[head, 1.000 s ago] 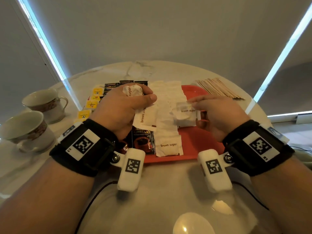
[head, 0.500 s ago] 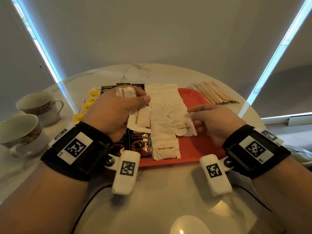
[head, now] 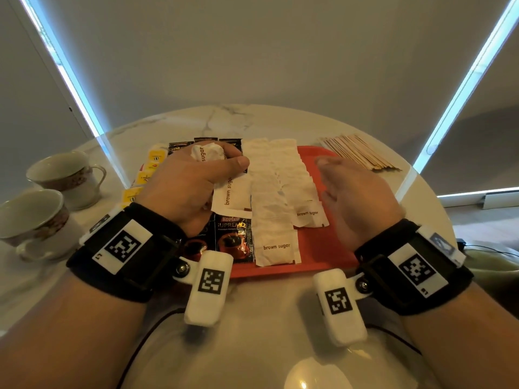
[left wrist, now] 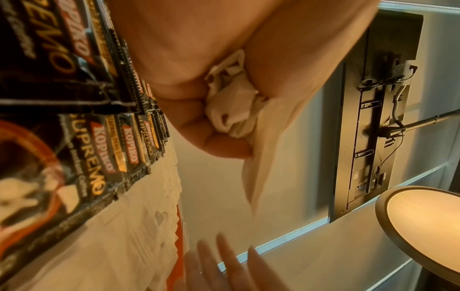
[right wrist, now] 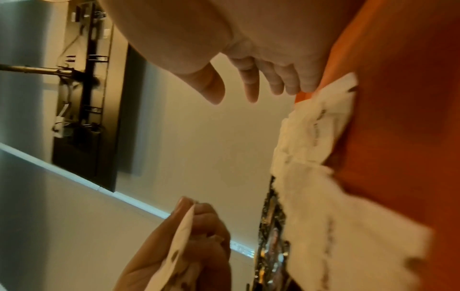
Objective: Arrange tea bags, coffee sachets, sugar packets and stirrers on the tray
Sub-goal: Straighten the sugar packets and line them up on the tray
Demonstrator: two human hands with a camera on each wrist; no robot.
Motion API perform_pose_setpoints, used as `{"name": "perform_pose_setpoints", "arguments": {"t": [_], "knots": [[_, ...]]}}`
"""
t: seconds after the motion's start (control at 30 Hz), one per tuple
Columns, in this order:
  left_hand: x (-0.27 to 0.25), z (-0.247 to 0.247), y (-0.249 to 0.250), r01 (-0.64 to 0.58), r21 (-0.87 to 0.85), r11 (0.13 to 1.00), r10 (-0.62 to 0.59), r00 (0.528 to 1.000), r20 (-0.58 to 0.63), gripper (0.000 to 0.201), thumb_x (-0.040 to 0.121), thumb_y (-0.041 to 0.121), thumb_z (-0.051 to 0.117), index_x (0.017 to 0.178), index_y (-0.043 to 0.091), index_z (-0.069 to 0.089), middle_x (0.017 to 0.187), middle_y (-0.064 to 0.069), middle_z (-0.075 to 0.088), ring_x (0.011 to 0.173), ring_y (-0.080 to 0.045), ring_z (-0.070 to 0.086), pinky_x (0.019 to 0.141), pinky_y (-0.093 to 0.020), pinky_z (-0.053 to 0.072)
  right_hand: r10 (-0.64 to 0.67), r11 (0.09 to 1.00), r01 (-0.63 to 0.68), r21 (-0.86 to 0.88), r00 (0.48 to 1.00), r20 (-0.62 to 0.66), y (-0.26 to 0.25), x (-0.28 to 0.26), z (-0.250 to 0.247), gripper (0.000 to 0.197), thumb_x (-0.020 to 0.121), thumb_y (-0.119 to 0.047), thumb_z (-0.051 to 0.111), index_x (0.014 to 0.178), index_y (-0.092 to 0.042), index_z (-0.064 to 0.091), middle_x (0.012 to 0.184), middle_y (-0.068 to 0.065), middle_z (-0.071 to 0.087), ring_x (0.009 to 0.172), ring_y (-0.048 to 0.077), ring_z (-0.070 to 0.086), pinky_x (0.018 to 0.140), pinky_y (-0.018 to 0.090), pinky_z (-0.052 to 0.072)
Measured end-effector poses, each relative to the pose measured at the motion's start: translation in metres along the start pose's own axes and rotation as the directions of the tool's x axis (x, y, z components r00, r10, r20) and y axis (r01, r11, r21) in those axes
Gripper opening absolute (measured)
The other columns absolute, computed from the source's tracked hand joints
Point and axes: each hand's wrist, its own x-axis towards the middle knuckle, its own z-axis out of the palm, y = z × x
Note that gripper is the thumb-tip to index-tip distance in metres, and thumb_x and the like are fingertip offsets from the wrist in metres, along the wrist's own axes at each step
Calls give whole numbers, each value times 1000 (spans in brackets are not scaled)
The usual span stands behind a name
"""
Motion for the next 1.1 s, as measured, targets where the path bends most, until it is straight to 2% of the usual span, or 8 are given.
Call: {"name": "perform_pose_setpoints", "arguments": {"t": [0.1,0.27,0.4,0.53,0.7,0.8,1.0,1.1], "knots": [[0,2,-2,-7,-57,998,6,1000,-22,13,88,3,75,86,15,69,76,-5,71,74,-23,70,63,-37,61,-93,983,119,-141,980,174,-11,-2,16,15,92,-36,71,99,-24,76,100,-8,77,101,12,71,98,43,54],[-1,7,-3,-69,-99,993,63,996,-67,14,82,11,79,90,14,68,75,-5,68,70,-21,68,59,-35,59,38,982,58,-182,875,482,-14,-15,47,30,88,-26,78,107,-5,70,97,13,77,88,32,74,83,42,60],[-1,3,-4,-80,-30,996,80,997,0,36,73,21,88,100,10,67,81,-7,70,73,-24,70,61,-37,56,-4,999,-17,47,905,425,-9,-15,46,30,89,-9,74,112,7,60,95,19,74,75,25,70,64,31,59],[-5,2,-6,-25,118,993,9,990,140,41,76,12,87,112,3,69,92,-13,73,77,-24,69,62,-33,57,-17,960,-84,269,936,352,-8,-10,39,18,88,-12,73,100,-8,60,86,6,70,78,17,68,66,28,57],[-4,-1,-1,-6,111,994,-4,996,93,14,84,-1,78,89,11,72,85,-17,72,71,-22,69,53,-28,56,25,984,-81,159,944,330,-8,-5,34,18,86,4,59,97,-9,66,88,12,64,76,18,59,59,26,49],[-4,-3,2,24,104,994,-33,996,83,14,87,-4,73,88,10,72,80,-13,71,66,-20,66,49,-26,53,8,1000,-14,15,949,317,-10,-5,32,11,85,-4,69,85,-14,71,84,6,66,75,15,57,60,28,47],[-5,2,1,65,49,997,-68,996,59,5,91,13,75,88,11,71,72,-7,67,58,-16,63,46,-25,52,33,996,-18,-84,983,180,-13,-3,10,7,86,-10,76,90,-15,77,82,6,68,65,12,53,50,27,43],[-3,0,1,68,14,998,-68,997,19,10,91,20,77,85,15,71,74,-4,67,63,-17,64,49,-28,52,125,982,-110,-157,988,90,-8,-2,-9,20,83,1,66,76,-17,72,77,8,63,58,13,50,46,27,38]]}}
